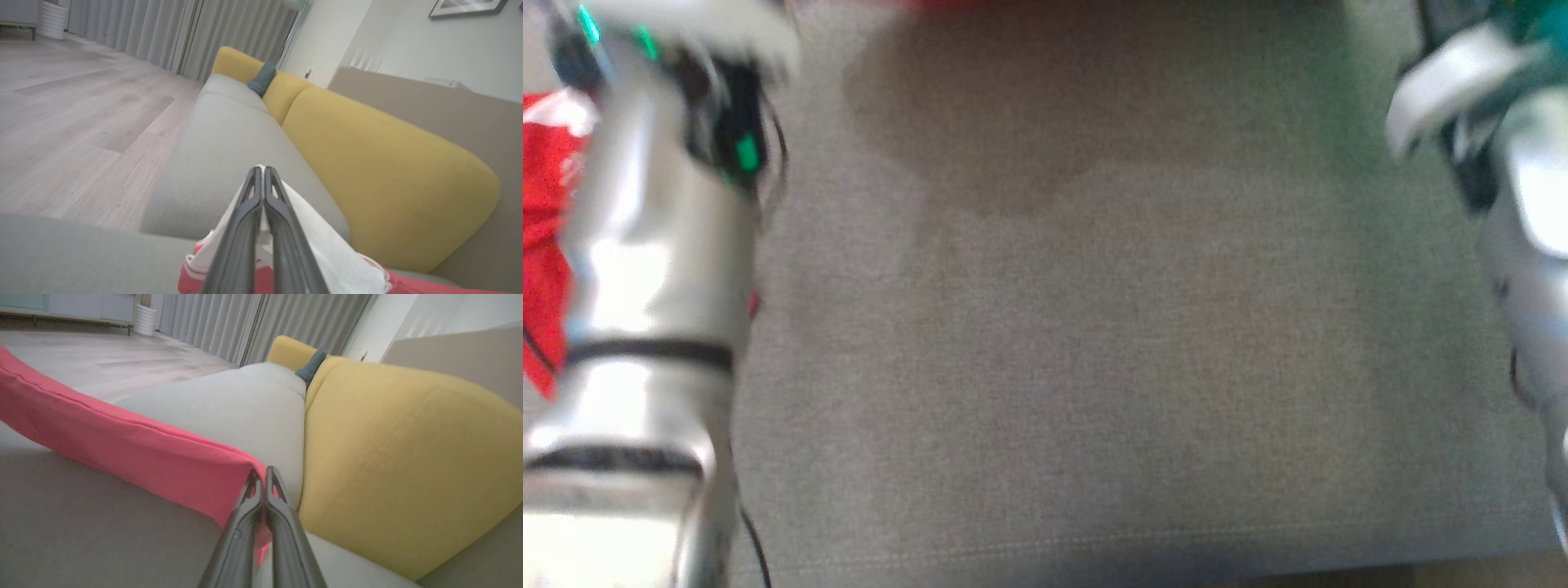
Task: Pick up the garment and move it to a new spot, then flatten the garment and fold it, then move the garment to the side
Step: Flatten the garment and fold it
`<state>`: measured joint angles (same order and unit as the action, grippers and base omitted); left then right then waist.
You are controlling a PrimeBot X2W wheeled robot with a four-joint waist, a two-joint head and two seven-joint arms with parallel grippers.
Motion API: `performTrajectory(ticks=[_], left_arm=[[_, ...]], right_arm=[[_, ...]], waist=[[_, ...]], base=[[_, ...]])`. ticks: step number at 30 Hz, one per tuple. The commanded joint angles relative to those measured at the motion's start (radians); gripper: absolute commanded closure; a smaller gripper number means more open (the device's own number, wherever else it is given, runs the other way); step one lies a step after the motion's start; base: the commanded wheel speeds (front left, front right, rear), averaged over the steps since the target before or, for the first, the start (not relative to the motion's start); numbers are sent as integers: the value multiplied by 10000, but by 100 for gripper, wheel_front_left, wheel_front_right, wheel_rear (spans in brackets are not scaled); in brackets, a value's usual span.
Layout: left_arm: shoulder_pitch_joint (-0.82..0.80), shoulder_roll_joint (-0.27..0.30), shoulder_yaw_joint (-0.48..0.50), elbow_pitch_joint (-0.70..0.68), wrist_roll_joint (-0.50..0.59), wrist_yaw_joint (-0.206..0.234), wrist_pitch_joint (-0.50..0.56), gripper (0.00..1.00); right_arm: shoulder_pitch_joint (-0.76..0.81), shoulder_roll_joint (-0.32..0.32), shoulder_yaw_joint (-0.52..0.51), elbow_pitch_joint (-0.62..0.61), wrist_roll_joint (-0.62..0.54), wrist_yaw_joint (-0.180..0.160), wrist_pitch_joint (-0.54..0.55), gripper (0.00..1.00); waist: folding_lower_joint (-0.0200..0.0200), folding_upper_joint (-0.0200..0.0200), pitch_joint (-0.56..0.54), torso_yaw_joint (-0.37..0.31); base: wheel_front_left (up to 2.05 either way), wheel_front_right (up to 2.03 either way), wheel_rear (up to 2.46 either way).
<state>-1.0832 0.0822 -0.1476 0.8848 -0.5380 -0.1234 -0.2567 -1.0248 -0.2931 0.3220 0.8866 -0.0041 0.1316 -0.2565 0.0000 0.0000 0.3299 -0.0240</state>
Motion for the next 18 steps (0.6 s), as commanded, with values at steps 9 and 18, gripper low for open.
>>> performTrajectory(ticks=[9, 18], left_arm=[[3252, 1007, -1287, -468, -137, -69, 22, 100], [5608, 2189, -3053, -2345, -828, -71, 1067, 100]], right_arm=[[1971, -652, 2176, 622, 1765, -9, 68, 100], [3030, -1542, 4460, 257, 3470, -9, 767, 100]], waist=[[0, 0, -1476, 298], [0, 0, -2283, 426]], base=[[0, 0, 0], [0, 0, 0]])
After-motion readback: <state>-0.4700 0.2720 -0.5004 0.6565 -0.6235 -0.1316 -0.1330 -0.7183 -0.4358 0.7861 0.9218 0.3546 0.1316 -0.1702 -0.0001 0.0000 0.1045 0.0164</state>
